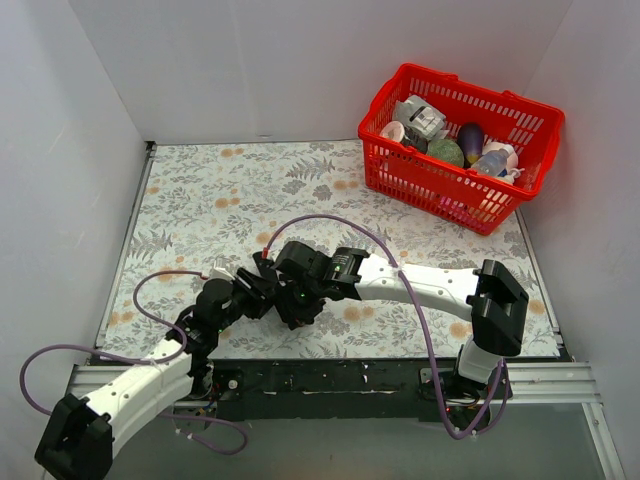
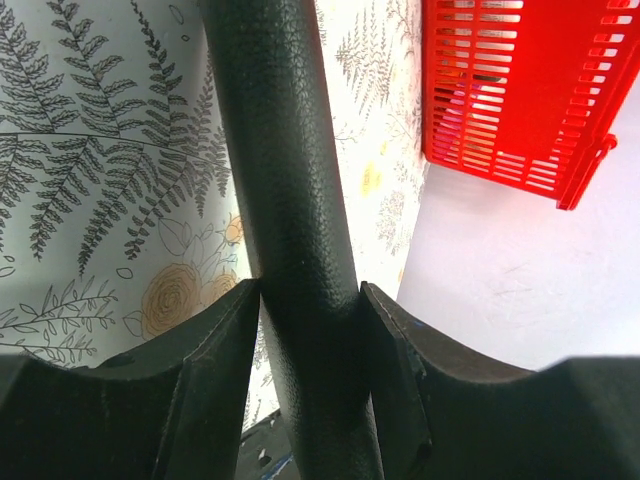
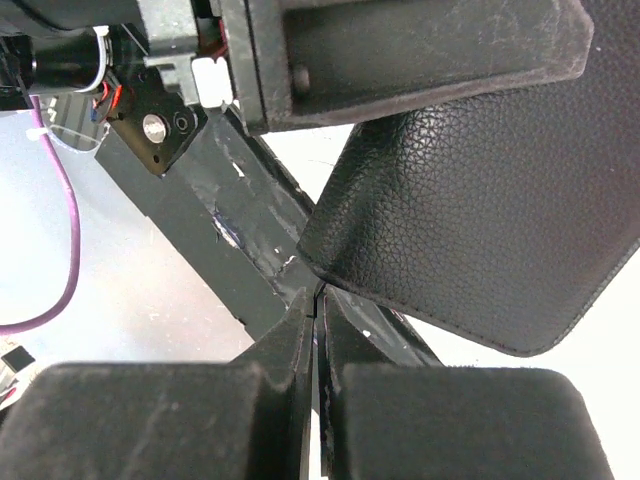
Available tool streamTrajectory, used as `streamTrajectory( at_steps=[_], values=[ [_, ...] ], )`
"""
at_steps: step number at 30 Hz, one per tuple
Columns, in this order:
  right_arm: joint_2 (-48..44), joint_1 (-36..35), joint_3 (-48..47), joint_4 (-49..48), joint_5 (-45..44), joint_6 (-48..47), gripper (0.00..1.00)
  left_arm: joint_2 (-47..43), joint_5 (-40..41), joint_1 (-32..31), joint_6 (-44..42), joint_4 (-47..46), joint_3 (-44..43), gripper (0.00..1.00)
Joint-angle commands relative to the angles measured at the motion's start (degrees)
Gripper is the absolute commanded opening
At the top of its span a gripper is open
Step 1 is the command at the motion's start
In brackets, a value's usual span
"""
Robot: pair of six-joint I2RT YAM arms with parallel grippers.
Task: Sort the hair-cutting tools
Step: Zip the hairdressing tool bag at the center of the board.
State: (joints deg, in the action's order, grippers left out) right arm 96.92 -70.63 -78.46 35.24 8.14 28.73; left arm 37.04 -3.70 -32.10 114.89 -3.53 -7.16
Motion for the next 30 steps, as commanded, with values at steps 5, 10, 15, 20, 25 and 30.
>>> streamTrajectory(
  at_steps=[5, 10, 15, 20, 25, 30],
  values=[
    [-1.3, -1.61, -2.14, -2.81, 3.19, 0.54, 0.01, 11.02, -0.6, -0.07, 1.04, -10.96, 1.89, 0.44],
    [-2.26, -2.05, 0.22, -3.51, 2.76, 0.8, 0.01, 15.7, -1.65, 0.1, -0.54, -14.22, -1.53, 0.08],
    [-4.2, -2.23, 4.62, -4.3, 0.91, 1.24, 0.01, 11.24, -1.13, 0.1, -4.05, -8.96, -4.61, 0.0],
    [-6.31, -2.76, 9.89, -5.62, -0.23, 2.12, 0.01, 4.63, 2.82, 0.1, -8.45, -1.23, -9.27, 0.0],
    [-7.54, -3.29, 13.24, -7.12, -1.11, 3.17, 0.01, 4.53, 2.39, 0.28, -10.48, 0.45, -15.69, 0.0],
    [-9.38, -3.37, 15.08, -5.63, -6.9, 3.52, 0.01, 4.71, -0.77, 0.28, -11.09, 1.68, -18.68, 0.0]
  ],
)
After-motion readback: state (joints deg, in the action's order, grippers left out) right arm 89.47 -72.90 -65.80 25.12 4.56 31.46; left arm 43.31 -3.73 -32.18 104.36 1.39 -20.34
